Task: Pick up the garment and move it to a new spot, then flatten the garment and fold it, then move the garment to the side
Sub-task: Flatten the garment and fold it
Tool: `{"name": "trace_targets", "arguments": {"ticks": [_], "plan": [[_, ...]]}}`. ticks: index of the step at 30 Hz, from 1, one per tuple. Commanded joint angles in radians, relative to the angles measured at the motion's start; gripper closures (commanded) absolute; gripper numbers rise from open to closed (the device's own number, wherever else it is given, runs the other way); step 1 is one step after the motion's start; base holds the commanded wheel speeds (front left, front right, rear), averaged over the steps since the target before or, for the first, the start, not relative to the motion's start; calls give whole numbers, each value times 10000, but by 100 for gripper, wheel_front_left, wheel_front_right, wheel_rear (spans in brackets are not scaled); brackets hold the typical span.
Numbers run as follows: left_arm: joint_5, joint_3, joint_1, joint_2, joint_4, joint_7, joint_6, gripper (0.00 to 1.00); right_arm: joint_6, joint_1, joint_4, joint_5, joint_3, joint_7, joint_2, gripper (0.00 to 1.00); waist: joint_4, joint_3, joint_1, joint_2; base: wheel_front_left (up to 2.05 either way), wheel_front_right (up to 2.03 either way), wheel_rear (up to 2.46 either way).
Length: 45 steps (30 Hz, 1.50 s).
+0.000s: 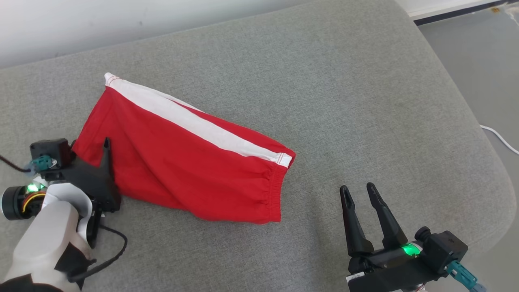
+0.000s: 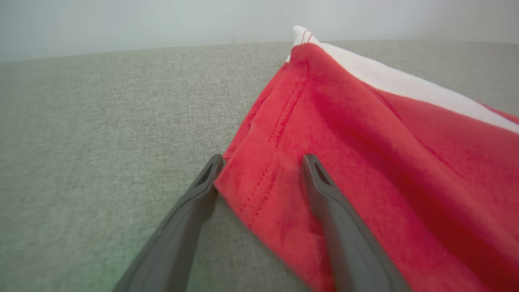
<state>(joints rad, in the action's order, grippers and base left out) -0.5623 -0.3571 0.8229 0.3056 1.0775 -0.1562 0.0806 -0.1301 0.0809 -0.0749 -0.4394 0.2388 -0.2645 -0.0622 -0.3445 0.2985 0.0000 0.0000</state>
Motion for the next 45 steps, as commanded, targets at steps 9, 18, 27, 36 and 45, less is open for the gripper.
{"name": "trace_targets", "arguments": {"ticks": [9,18,27,36,45], "plan": [[390,-575,164,-150,875,63,-39,100,-14,-77,-88,132,52,-25,36,0,-6,-320,0,0,0,0,0],[50,-454,-235,-726,1126,-501,-36,100,-15,-483,-174,204,-5,-23,-92,0,664,-1254,0,0,0,0,0],[-245,-255,-1375,-1360,578,-1012,-187,100,-15,-929,-354,266,-293,-25,-156,0,1621,-2015,0,0,0,0,0],[-664,449,-3055,-1779,-1140,-1087,-967,100,-15,-1041,-658,303,-592,-23,-49,0,2014,-2000,0,0,0,0,0],[-453,1131,-5118,-2019,-3694,-1087,-2017,100,-15,-965,-842,393,-843,-23,23,0,2059,-1908,0,0,0,0,0]]}}
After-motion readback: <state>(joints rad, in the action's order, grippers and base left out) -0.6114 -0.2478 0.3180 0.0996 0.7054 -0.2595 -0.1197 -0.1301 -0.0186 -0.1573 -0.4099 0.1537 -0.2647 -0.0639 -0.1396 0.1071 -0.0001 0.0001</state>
